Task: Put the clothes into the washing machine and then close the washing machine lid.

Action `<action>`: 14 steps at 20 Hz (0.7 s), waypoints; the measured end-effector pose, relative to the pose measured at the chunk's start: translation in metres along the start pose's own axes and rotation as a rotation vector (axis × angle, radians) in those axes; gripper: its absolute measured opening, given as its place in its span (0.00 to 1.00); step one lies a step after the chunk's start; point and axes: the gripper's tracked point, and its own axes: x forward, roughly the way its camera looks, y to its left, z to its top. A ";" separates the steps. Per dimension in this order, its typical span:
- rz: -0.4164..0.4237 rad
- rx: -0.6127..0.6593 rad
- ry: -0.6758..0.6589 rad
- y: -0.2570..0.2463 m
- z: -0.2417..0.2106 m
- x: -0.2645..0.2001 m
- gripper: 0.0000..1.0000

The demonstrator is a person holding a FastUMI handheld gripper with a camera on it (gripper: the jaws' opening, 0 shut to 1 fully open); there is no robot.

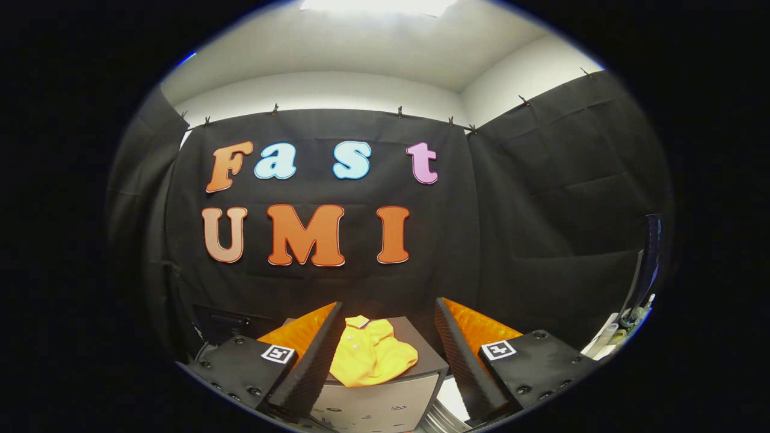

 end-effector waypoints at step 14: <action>0.062 -0.013 0.017 0.034 0.010 0.060 0.97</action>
